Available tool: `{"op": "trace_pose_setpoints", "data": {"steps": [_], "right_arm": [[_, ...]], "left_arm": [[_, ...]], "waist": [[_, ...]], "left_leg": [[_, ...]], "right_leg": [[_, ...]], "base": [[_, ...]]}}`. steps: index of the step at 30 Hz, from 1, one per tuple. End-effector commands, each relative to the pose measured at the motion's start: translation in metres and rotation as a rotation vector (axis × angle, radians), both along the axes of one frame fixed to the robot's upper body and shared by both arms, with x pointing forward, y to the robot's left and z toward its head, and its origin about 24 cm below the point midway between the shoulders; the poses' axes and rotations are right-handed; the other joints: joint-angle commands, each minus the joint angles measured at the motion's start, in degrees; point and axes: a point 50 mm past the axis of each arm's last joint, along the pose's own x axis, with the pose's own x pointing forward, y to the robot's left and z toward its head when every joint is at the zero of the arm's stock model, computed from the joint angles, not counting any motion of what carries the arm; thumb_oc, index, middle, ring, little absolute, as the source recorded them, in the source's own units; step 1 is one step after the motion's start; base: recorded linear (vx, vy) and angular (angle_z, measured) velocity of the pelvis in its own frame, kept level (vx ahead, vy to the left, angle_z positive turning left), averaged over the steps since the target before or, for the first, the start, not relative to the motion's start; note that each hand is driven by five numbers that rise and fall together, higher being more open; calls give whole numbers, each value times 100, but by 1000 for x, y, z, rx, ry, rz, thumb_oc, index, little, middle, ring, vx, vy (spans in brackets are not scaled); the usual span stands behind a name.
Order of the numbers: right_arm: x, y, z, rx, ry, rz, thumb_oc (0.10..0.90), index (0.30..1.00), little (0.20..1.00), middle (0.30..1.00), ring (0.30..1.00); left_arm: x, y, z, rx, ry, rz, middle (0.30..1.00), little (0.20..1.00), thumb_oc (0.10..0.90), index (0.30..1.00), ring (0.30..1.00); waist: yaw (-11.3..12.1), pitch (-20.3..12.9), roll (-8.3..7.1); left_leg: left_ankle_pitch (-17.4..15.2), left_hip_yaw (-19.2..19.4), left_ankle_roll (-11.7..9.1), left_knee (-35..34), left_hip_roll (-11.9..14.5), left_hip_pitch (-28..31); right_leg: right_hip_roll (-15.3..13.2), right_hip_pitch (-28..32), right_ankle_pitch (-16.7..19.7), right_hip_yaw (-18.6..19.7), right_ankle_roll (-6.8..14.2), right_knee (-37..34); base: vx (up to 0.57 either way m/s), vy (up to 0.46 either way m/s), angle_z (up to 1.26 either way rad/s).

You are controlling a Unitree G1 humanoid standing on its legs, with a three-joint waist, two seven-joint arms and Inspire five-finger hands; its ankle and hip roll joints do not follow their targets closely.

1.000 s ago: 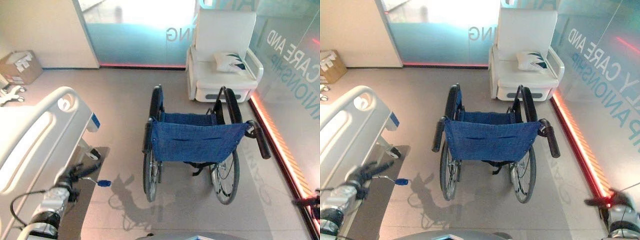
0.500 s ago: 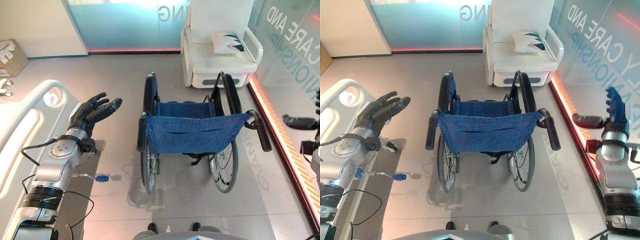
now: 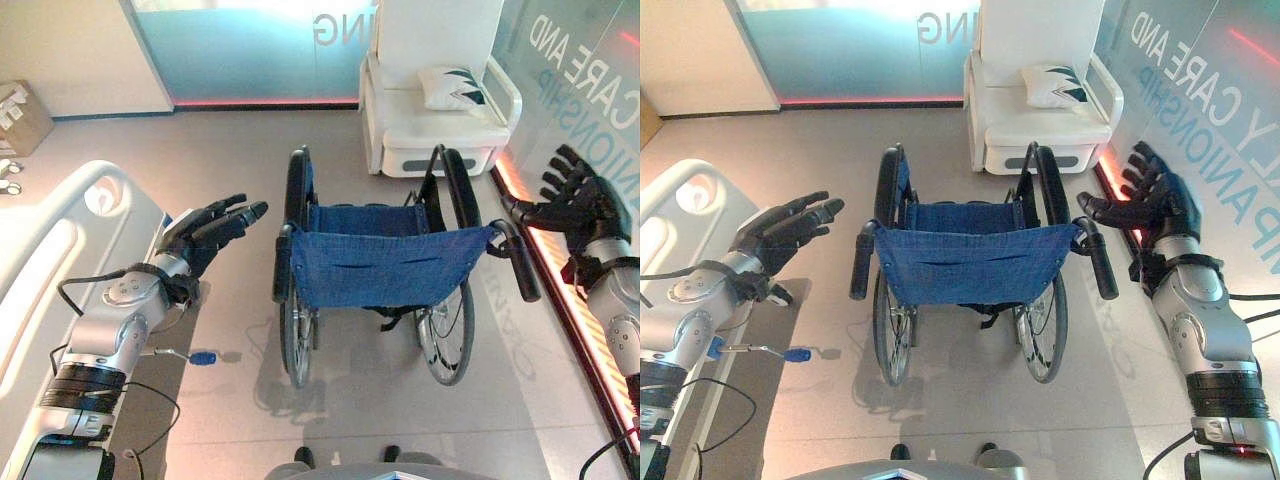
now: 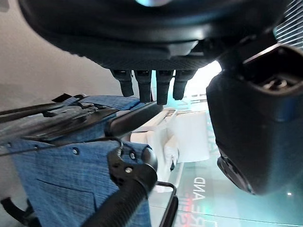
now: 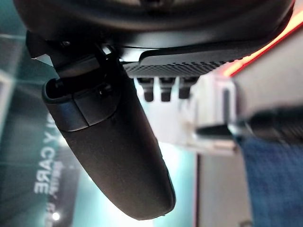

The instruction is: Push the wheelchair next to the bed

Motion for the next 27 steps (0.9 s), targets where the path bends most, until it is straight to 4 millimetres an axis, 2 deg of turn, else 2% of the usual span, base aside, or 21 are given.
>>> {"op": "trace_pose_setpoints", "data": {"steps": [1,7,9,19,23,24,27], "right_arm": [[8,8,39,-6,-107,78,800,900,900,900,900],[7,3,18,-17,34,53,800,900,900,900,900],[7,3,9,-12,85,52,800,900,900,900,900],[9,5,-12,-38,220,25,800,900,900,900,900],[10,1,-5,-41,147,-21,800,900,900,900,900],[12,1,11,-55,45,-34,800,900,900,900,900],[12,7,34,-105,-108,-32,800,900,900,900,900]], "left_arm": [[17,3,55,80,-188,-14,900,900,800,900,900],[16,9,56,97,-205,16,900,900,800,900,900],[15,5,57,94,-209,7,900,900,800,900,900],[14,-8,52,96,-220,-15,900,900,800,900,900],[14,-8,51,92,-221,-14,900,900,800,900,900],[13,-8,49,92,-221,-8,900,900,800,900,900],[12,-8,46,86,-221,1,900,900,800,900,900]], "waist": [[34,-484,-62],[46,-487,-95],[59,-480,-112],[110,-433,-135],[113,-412,-134],[107,-407,-134],[92,-414,-118]], "left_leg": [[-444,368,177,84,-366,-18],[-409,359,156,87,-353,-41],[-396,341,147,89,-349,-51],[-361,290,120,105,-340,-63],[-355,286,106,106,-329,-49],[-356,282,103,106,-332,-46],[-361,281,97,106,-336,-53]], "right_leg": [[58,-279,36,-256,79,267],[88,-273,37,-276,49,249],[104,-266,31,-284,32,245],[142,-219,9,-304,-12,227],[156,-195,6,-311,-26,220],[164,-193,11,-300,-24,214],[168,-204,17,-277,-16,203]], "base": [[-21,-30,2],[-3,-5,0],[0,0,0],[0,0,0],[0,0,0],[0,0,0],[0,0,0]]}}
